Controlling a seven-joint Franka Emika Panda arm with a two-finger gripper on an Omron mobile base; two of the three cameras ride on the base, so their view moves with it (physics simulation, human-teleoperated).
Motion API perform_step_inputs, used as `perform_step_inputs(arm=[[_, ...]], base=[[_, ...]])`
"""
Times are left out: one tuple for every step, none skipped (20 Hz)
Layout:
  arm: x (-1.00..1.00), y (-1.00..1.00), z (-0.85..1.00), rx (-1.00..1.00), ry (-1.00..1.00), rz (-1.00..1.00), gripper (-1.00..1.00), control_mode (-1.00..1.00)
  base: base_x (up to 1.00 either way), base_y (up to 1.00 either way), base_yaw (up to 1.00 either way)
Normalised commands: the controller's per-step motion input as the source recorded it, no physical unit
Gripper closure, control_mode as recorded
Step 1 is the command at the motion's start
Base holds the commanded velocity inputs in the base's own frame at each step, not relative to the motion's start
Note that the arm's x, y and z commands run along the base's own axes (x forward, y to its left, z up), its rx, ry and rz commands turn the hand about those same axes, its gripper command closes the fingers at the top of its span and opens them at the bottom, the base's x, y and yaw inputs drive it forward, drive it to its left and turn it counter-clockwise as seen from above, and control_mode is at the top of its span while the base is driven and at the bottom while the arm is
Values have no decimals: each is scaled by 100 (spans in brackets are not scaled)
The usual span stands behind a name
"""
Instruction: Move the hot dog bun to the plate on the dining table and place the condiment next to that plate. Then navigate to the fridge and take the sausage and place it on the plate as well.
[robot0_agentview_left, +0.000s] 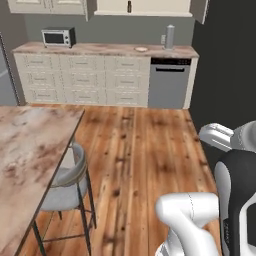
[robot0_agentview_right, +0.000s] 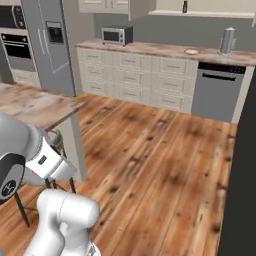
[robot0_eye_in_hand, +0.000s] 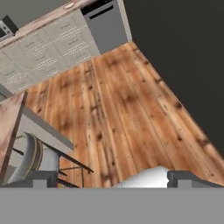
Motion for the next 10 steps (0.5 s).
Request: perform_step_inputs(arm=[[0,0,0,0,0,0,-100,100],[0,0,0,0,0,0,-100,100],[0,0,0,0,0,0,-100,100],[0,0,0,0,0,0,-100,100],[0,0,0,0,0,0,-100,100],[0,0,0,0,0,0,-100,100],[0,0,0,0,0,0,-100,100],[0,0,0,0,0,0,-100,100],[0,0,0,0,0,0,-100,100],[0,0,0,0,0,0,-100,100]], base=[[100,-25,0],[100,-23,0],[100,-20,0],[100,-20,0],[100,-20,0],[100,-19,0],[100,-17,0],[100,-14,0],[100,-13,0],[100,-11,0]])
